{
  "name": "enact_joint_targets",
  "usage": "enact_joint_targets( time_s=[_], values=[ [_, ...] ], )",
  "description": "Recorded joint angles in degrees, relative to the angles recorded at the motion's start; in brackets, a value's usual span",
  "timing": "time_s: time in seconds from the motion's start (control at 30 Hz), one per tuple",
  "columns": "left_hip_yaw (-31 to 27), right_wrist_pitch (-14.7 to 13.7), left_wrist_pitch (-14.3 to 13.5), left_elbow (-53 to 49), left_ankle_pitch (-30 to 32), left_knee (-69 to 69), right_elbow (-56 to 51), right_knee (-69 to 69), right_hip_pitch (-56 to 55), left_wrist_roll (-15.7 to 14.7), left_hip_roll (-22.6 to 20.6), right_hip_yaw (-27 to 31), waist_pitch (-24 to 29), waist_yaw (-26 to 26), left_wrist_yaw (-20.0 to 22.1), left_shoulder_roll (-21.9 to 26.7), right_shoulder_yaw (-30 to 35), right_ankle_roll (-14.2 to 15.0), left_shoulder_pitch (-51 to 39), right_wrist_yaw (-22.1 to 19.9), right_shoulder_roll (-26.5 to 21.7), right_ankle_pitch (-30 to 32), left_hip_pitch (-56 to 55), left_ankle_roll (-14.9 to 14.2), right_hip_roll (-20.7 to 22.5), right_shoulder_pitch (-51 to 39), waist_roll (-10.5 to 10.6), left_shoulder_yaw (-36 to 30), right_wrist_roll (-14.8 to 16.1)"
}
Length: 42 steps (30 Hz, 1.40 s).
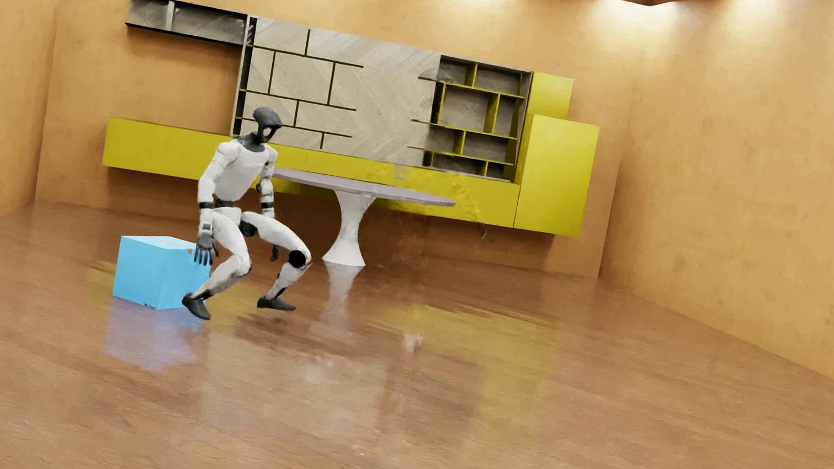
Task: Stand up from the blue box
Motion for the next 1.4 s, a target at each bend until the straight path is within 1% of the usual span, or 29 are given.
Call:
enact_joint_targets(
  time_s=[0.03, 0.07, 0.1, 0.13, 0.2, 0.3, 0.33, 0.4, 0.43, 0.5, 0.6, 0.73, 0.8, 0.87, 0.9, 0.93, 0.97, 1.0, 1.03, 1.07, 1.1, 1.13, 1.2, 1.23, 1.27, 1.3, 1.33, 1.37, 1.4],
  values=[
    [0.2, -0.5, -2.9, 2.0, -0.4, -0.2, 3.0, 0.0, 0.4, -1.4, 0.5, -0.3, -0.6, -0.3, 0.5, -1.0, 1.1, -0.3, 0.2, 0.6, 1.3, -0.4, 0.8, -0.3, -0.1, -1.0, -0.1, 0.4, 0.5],
    [0.2, -0.4, -1.7, 4.1, -0.8, -0.2, 4.4, 0.1, 0.5, -5.4, 0.8, -0.3, -1.3, -0.4, 1.6, -2.5, 1.2, -0.3, -0.4, 1.1, 2.1, -0.6, 1.2, -0.4, -0.2, -1.3, -0.3, 1.7, 1.2],
    [0.0, -0.3, -0.9, 5.0, -0.5, 0.0, 4.9, -0.1, 1.1, -6.6, 1.5, -0.7, -1.5, -0.2, 4.1, -3.2, 1.3, -0.6, -0.2, 1.1, 2.6, -0.7, 1.7, -2.4, 0.1, -1.3, -0.3, 2.2, 1.5],
    [0.3, -0.6, -0.3, 5.4, -0.9, -0.2, 5.4, -0.3, 1.4, -6.5, 1.6, -0.9, -1.7, -0.2, 4.8, -3.0, 1.3, -0.5, -0.1, 1.2, 3.4, 0.1, 2.6, -1.6, 0.1, -1.2, -0.5, 2.5, 2.0],
    [0.3, 1.0, -0.8, 5.1, -0.5, 0.0, 6.6, -0.3, 2.7, -6.2, 1.4, -1.0, -1.4, -0.4, 4.9, -1.9, 1.6, -0.3, -0.1, -0.5, 4.3, 0.2, 3.8, -1.7, 0.5, -1.0, -0.6, 1.6, 1.7],
    [0.2, 0.1, -0.1, 2.8, -0.4, -0.1, 7.5, -0.4, 4.0, -1.3, 0.9, -0.6, -1.4, -0.8, 3.5, -1.5, 1.7, -1.0, 0.5, 0.0, 4.9, -0.1, 5.3, -1.1, 1.9, -0.3, -0.2, 0.4, 0.9],
    [0.4, 0.3, 0.5, 3.1, -1.3, -0.6, 7.5, -0.5, 4.1, -0.9, 0.6, -0.5, -0.9, -0.8, 3.7, -1.7, 1.8, -0.6, 0.1, 0.2, 4.8, 0.1, 6.0, 1.4, 2.3, -0.4, 0.1, 0.5, 1.0],
    [0.4, 0.4, 0.7, 3.2, -1.3, -0.4, 7.4, -1.2, 4.2, -1.3, 0.1, -0.4, -0.3, -1.0, 3.6, -1.9, 1.8, -0.2, 0.0, 0.0, 4.5, 2.3, 6.1, 2.0, 3.0, 0.0, 0.7, 0.4, 1.2],
    [0.3, -0.4, 0.2, 3.1, -0.3, -0.1, 7.2, -1.3, 3.5, -1.3, 0.0, -0.1, -0.1, -0.8, 2.7, -2.0, 1.1, 0.5, -0.1, 0.6, 4.1, 2.6, 5.6, 0.6, 3.2, 0.1, 0.8, 0.3, 1.5],
    [0.3, -0.3, -0.1, 3.0, -0.3, 0.0, 7.3, -1.8, 3.0, -1.5, 0.1, -0.4, 0.8, -0.6, 2.6, -2.2, 0.2, 0.3, -0.4, 0.6, 3.7, 3.7, 5.2, 0.6, 3.6, 0.2, 1.5, 0.3, 1.3],
    [0.1, -2.0, -0.9, 2.8, -0.4, 0.1, 6.1, -2.2, 1.6, -1.0, 0.0, -0.7, 1.2, -0.4, 1.7, -1.5, -0.9, 0.6, -0.8, 1.6, 2.9, 4.3, 3.2, 0.1, 3.4, 1.4, 1.6, 0.2, 1.4],
    [-0.4, -1.8, -1.2, 1.2, -1.0, 0.4, 5.3, -2.0, -2.6, -0.4, -0.2, 0.2, 1.6, -0.2, 0.7, -0.3, -2.4, 0.9, -1.2, 0.5, 3.2, 4.2, -0.8, 0.4, 3.0, 1.5, 1.2, 0.5, 1.6],
    [-1.0, -0.5, -0.5, 0.3, -0.6, 0.0, 3.9, -2.6, -5.6, -0.4, -0.9, 0.6, 1.5, -0.3, 0.0, 0.2, -2.7, 0.7, -1.9, 2.9, 2.9, 4.4, -3.8, 0.8, 3.5, 1.8, 1.3, 0.5, 0.3],
    [-0.9, 1.3, -0.5, 0.9, -0.7, -2.0, 4.2, -4.3, -7.5, -0.5, -1.4, 0.7, 0.6, -0.5, 0.7, 0.7, -2.8, 0.7, -2.7, 0.7, 3.3, 3.8, -5.5, 1.5, 3.6, 1.9, 1.3, -0.2, -0.2],
    [-0.4, -1.2, -1.0, 1.8, -0.4, -3.8, 4.5, -5.7, -7.6, -0.8, -2.0, 0.5, -0.1, -0.4, -0.7, 0.7, -3.5, 0.2, -3.4, 2.6, 3.3, 3.7, -5.2, 2.3, 3.3, 2.1, 0.9, -1.1, 0.7],
    [-0.4, -0.5, -0.7, 2.2, 0.5, -5.5, 5.5, -7.3, -8.1, -1.3, -2.3, 0.2, -1.6, -0.4, 0.8, 0.6, -3.6, -0.6, -4.1, 0.5, 3.6, 4.2, -5.8, 1.7, 3.4, 2.5, 1.2, -1.4, 1.0],
    [0.0, 0.6, -1.1, 2.1, 0.6, -7.7, 6.7, -9.2, -6.7, -2.3, -2.7, 0.2, -2.8, -0.5, 0.3, 0.8, -3.6, -0.6, -4.2, -0.1, 3.7, 3.4, -4.3, 1.2, 2.8, 3.2, 0.9, -2.1, 1.1],
    [0.9, -0.3, -0.3, 1.5, 0.9, -11.0, 6.6, -12.4, -5.1, -0.8, -2.5, -0.3, -3.4, -0.5, 0.1, 1.3, -2.8, -1.8, -4.8, 0.7, 3.7, 4.0, -1.9, 1.8, 3.3, 3.9, 0.3, -2.1, 1.9],
    [2.6, -0.3, -1.1, 1.0, 1.4, -15.2, 7.0, -16.5, -3.0, -2.0, -3.2, -1.5, -4.4, -0.4, 0.3, 1.7, -2.6, -3.9, -5.5, 0.5, 3.9, 5.2, 0.9, 3.4, 3.8, 4.2, -0.3, -2.5, 2.8],
    [3.6, -0.1, -1.1, 0.5, 2.4, -19.5, 8.0, -19.9, -0.1, -0.6, -4.2, -1.8, -5.5, -0.8, -0.6, 1.8, -3.1, -3.4, -5.3, 0.6, 4.5, 5.4, 4.2, 4.1, 3.2, 4.5, -0.7, -2.4, 2.9],
    [4.3, 0.9, -2.2, -0.2, 3.0, -24.8, 8.5, -24.5, 2.6, -2.1, -5.4, -2.5, -7.2, -0.8, 0.5, 2.0, -2.8, -3.7, -5.5, -0.6, 5.0, 6.3, 7.4, 6.8, 3.2, 5.0, -1.2, -2.9, 3.3],
    [4.4, 0.1, -2.4, -0.5, 5.0, -30.6, 8.6, -29.5, 5.7, -1.8, -6.1, -3.0, -9.0, -0.9, 0.4, 2.1, -2.8, -3.6, -5.2, -0.2, 5.2, 7.3, 11.1, 7.7, 3.5, 5.5, -1.6, -3.1, 3.2],
    [6.1, 1.7, -3.5, -1.7, 8.9, -42.9, 9.2, -40.7, 14.3, -1.3, -7.8, -5.1, -12.7, -1.1, -0.6, 3.1, -0.9, -5.2, -2.3, 0.4, 5.5, 9.6, 20.9, 11.2, 4.4, 6.9, -2.7, -2.2, 3.1],
    [4.9, 0.2, -3.6, -2.5, 10.7, -47.4, 10.0, -46.1, 17.1, -1.5, -7.6, -5.4, -15.8, -0.7, -0.1, 2.8, -0.3, -5.5, -0.3, 1.4, 5.7, 10.6, 23.2, 12.1, 6.1, 6.9, -2.1, -1.7, 3.1],
    [5.7, 0.5, -4.4, -1.4, 12.7, -52.3, 11.3, -51.8, 22.8, -0.5, -8.1, -6.1, -17.2, 0.0, -1.5, 2.4, 1.7, -6.2, 1.4, 2.1, 5.5, 11.6, 29.4, 13.8, 6.8, 6.9, -2.4, -0.7, 3.4],
    [3.3, 0.2, -4.6, -0.8, 15.9, -52.5, 12.5, -57.4, 29.1, -0.7, -8.6, -7.2, -18.2, 0.1, -1.4, 2.3, 2.4, -6.3, 3.5, 2.8, 6.6, 12.0, 32.4, 12.1, 6.8, 6.3, -3.1, -1.3, 3.9],
    [1.0, 0.9, -4.5, -0.5, 20.4, -49.7, 13.1, -62.4, 31.3, -0.5, -7.8, -6.9, -21.4, 1.0, -1.9, 2.3, 4.2, -7.6, 5.6, 3.9, 7.5, 14.1, 30.2, 9.6, 8.5, 5.9, -3.7, 0.2, 2.3],
    [-0.1, 0.7, -4.2, -0.5, 21.4, -48.0, 11.8, -69.2, 37.6, -0.6, -8.2, -7.8, -22.9, 1.7, -2.1, 1.7, 3.6, -7.6, 7.8, 3.9, 7.9, 14.8, 30.2, 8.8, 8.4, 6.0, -3.8, 0.9, 2.4],
    [3.4, -3.5, -4.4, 0.6, 20.9, -47.6, 11.1, -73.6, 41.7, 2.1, -7.9, -10.0, -23.7, 2.7, -1.4, 1.3, 1.8, -7.1, 8.8, 4.8, 9.5, 14.7, 29.8, 9.2, 9.0, 5.2, -4.5, 1.6, -0.1]
  ],
)
